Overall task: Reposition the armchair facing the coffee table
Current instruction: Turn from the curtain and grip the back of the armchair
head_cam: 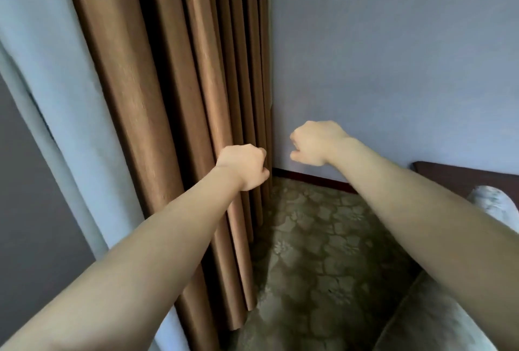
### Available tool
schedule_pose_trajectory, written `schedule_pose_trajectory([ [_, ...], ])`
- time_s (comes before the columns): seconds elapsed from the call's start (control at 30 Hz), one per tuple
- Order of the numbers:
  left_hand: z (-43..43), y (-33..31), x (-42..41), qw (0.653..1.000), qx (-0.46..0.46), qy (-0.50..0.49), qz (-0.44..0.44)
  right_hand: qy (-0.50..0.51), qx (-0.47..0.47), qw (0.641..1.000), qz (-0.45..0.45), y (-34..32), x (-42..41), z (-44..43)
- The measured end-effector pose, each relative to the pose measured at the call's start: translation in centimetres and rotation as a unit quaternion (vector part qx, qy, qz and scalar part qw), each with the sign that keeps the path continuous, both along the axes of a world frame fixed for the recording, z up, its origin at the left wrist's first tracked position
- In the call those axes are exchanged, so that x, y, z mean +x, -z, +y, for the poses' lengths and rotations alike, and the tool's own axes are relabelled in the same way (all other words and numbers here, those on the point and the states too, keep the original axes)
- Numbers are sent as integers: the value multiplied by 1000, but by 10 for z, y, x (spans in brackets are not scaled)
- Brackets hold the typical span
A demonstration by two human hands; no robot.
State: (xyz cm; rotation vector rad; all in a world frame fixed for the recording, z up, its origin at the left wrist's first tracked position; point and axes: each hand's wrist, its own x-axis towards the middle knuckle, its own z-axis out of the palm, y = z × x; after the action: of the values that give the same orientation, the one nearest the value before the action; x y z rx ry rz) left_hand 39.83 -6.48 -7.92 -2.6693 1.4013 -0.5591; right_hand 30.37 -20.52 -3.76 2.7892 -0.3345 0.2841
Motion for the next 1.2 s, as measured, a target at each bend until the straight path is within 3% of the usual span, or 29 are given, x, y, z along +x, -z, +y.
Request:
schedule_pose_trajectory([
  [0.17, -61, 1, 73, 999, 14, 42, -29, 11, 10, 999, -31, -10, 85, -56],
  [0.3, -115, -5, 121, 998, 9, 68, -10, 35, -11, 999, 2, -6, 124, -100],
  [0.47, -199, 3, 154, 994, 23, 107, 13, 69, -16, 996, 46, 1, 119, -148],
  [0.67, -319, 24, 129, 966, 53, 255, 0, 231, 4, 971, 67, 25, 73, -218],
  [0.93, -445, 21, 75, 877, 43, 476, -54, 452, 14, 892, 2, 42, 5, -277],
  [1.1, -488, 39, 40, 817, 58, 572, -38, 581, 64, 811, -32, 90, -47, -267],
  [1.2, -495, 71, 15, 782, 107, 613, -48, 653, 110, 749, -1, 127, -79, -244],
])
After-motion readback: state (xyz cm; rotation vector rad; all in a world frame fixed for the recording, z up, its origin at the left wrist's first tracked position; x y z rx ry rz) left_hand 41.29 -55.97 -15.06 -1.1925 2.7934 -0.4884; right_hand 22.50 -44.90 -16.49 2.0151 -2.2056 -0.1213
